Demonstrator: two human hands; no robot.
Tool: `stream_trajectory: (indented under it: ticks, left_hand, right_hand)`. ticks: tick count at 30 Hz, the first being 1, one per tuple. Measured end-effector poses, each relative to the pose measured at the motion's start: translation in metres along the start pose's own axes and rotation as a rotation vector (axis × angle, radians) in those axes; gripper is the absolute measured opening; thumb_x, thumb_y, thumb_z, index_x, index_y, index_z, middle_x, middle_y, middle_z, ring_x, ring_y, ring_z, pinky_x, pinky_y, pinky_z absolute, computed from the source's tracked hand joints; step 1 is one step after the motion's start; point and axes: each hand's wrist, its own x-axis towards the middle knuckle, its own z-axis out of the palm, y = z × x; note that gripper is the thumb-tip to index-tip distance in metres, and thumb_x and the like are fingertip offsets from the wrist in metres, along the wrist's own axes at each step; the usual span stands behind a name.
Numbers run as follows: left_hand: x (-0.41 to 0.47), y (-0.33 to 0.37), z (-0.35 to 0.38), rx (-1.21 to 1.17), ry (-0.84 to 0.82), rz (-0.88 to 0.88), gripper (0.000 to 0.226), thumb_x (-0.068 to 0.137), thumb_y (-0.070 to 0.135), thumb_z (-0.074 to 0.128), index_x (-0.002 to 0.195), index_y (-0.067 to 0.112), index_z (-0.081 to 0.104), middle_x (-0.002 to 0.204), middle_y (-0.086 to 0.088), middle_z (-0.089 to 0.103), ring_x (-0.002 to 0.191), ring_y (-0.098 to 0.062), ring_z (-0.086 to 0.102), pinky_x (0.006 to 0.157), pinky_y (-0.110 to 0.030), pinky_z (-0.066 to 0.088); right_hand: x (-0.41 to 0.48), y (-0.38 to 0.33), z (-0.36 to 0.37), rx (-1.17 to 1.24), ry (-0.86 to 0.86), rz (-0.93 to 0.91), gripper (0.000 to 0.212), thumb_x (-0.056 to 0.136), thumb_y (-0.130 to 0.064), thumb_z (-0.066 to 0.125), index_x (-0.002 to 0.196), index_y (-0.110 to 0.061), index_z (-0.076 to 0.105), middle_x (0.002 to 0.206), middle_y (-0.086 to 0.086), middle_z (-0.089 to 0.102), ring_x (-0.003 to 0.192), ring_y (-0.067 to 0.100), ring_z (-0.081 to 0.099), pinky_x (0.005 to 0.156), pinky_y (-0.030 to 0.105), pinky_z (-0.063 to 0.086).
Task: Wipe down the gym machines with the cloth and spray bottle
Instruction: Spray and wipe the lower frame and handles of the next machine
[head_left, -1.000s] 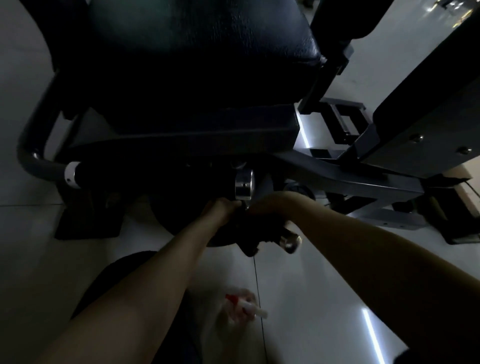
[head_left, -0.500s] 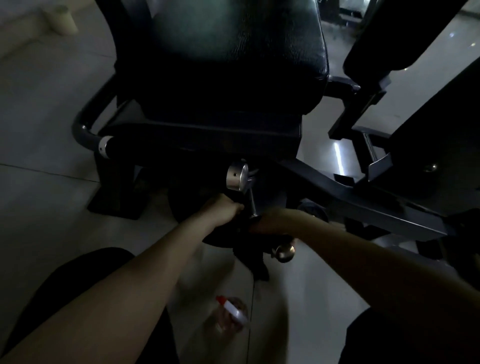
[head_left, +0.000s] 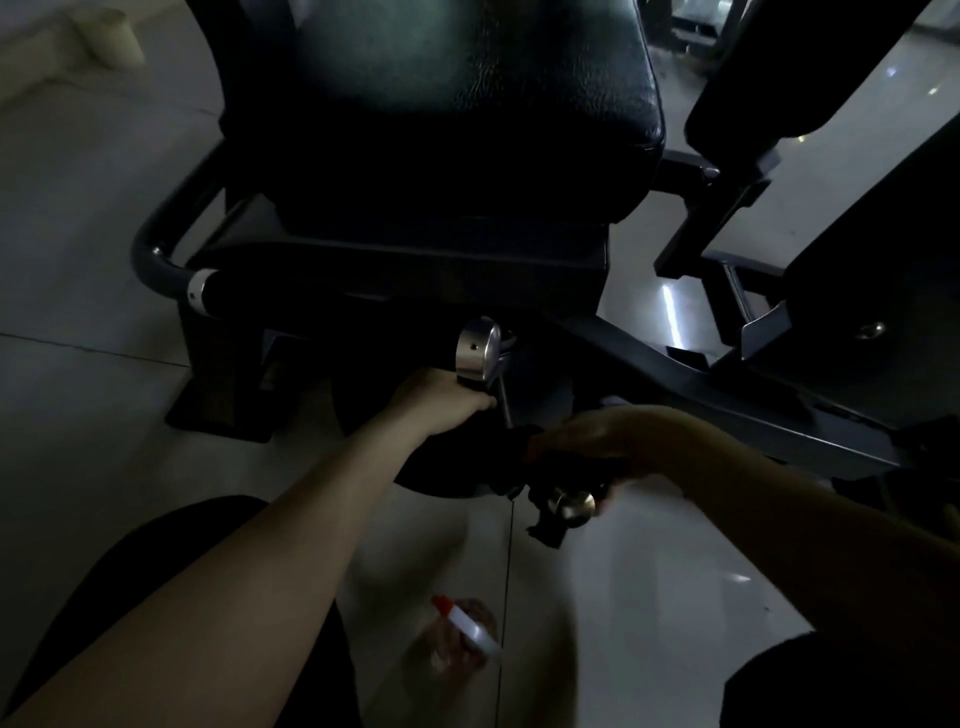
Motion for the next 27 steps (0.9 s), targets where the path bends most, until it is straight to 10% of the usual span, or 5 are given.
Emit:
stream_trajectory:
  ticks: [8, 21, 27]
  left_hand:
    - [-0.011, 0.0, 0.0, -0.117, 0.083, 0.106, 0.021, 0.084, 0.046, 0.077, 0.097, 0.044, 0.06, 0.121, 0.007, 0.067, 0.115, -0.017, 0.061, 0.105, -0.038, 0.048]
    - [-0.018, 0.009, -0.001, -0.109, 0.094, -0.005, 0.062, 0.058, 0.072, 0.063, 0.087, 0.019, 0.072, 0.082, -0.003, 0.073, 0.08, -0.022, 0.072, 0.085, -0.046, 0.06]
    - [-0.024, 0.013, -0.004, -0.083, 0.098, 0.004, 0.07, 0.063, 0.073, 0.068, 0.091, 0.009, 0.075, 0.086, -0.01, 0.075, 0.081, -0.026, 0.073, 0.084, -0.049, 0.06]
  right_hand:
    - [0.054, -0.03, 0.011, -0.139, 0.154, -0.099, 0.047, 0.099, -0.026, 0.059, 0.14, -0.005, 0.049, 0.138, 0.016, 0.054, 0.127, 0.031, 0.053, 0.102, 0.036, 0.045]
    - [0.077, 0.03, 0.011, 0.301, 0.287, -0.137, 0.014, 0.099, -0.013, 0.056, 0.091, -0.006, 0.063, 0.084, 0.011, 0.063, 0.068, 0.018, 0.065, 0.053, 0.02, 0.051]
    - [0.091, -0.002, 0.012, 0.138, 0.415, -0.165, 0.072, 0.095, -0.037, 0.062, 0.152, -0.007, 0.028, 0.144, 0.017, 0.048, 0.121, 0.03, 0.057, 0.091, 0.036, 0.052]
